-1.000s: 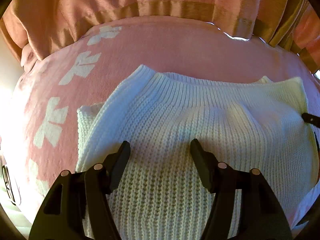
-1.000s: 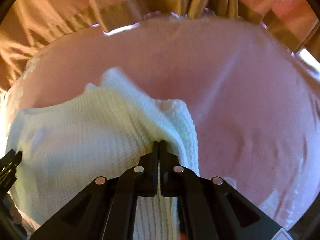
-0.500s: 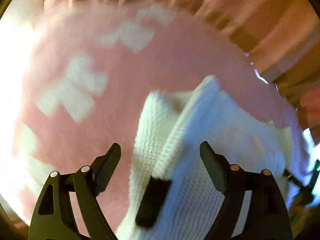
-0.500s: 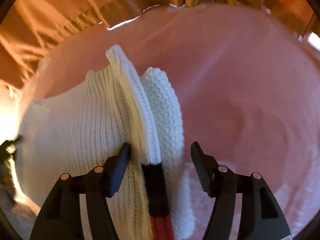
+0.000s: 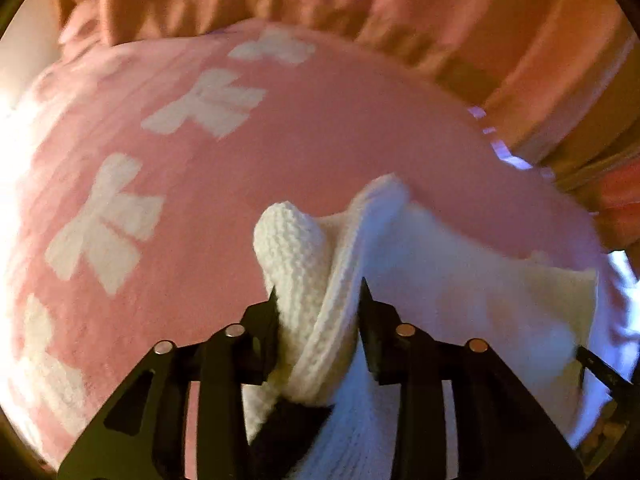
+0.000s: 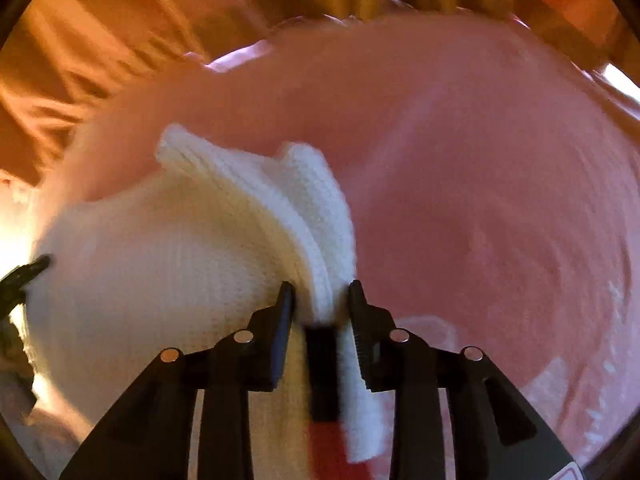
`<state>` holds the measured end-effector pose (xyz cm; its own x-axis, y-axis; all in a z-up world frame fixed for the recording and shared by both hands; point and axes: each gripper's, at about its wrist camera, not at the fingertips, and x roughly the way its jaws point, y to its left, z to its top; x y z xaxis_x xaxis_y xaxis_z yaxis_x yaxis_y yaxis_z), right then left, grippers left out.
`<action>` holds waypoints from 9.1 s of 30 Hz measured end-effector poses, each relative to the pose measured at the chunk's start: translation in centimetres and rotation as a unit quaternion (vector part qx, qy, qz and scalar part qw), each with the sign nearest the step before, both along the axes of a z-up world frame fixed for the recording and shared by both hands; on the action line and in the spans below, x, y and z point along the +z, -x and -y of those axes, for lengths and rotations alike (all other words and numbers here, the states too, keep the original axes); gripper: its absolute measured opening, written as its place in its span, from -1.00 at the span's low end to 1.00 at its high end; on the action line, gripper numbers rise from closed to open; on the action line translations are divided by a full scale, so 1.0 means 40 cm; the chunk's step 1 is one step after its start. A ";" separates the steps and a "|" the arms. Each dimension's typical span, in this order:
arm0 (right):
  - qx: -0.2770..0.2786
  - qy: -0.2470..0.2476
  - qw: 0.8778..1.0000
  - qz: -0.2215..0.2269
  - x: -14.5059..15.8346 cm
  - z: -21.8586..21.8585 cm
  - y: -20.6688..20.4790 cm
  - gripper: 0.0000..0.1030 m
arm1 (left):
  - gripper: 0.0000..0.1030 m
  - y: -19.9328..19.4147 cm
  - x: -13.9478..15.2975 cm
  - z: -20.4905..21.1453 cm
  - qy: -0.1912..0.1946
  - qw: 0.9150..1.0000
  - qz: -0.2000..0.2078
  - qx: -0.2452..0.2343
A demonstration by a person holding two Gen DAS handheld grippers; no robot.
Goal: Fold small clothes
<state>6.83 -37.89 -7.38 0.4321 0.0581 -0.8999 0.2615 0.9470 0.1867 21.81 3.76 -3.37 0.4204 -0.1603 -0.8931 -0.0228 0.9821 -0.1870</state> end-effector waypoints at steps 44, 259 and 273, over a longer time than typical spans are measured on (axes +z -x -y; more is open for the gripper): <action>0.214 0.027 0.976 0.013 0.089 -0.524 -0.059 -0.87 | 0.38 0.162 0.015 -0.065 0.026 0.998 -0.044 -0.041; 0.045 -0.095 0.992 0.070 0.193 -0.407 -0.114 -0.05 | -0.09 0.015 0.086 -0.036 0.008 0.995 0.065 -0.074; 0.180 -0.026 0.983 -0.005 0.160 -0.520 -0.055 -1.00 | 0.31 0.161 0.078 0.083 -0.105 0.974 0.096 -0.176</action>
<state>9.02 -17.09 -0.97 0.3660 0.2519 -0.8959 -0.0867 0.9677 0.2367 15.36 0.46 -0.25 0.5343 -0.1466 -0.8325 0.3377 0.9398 0.0513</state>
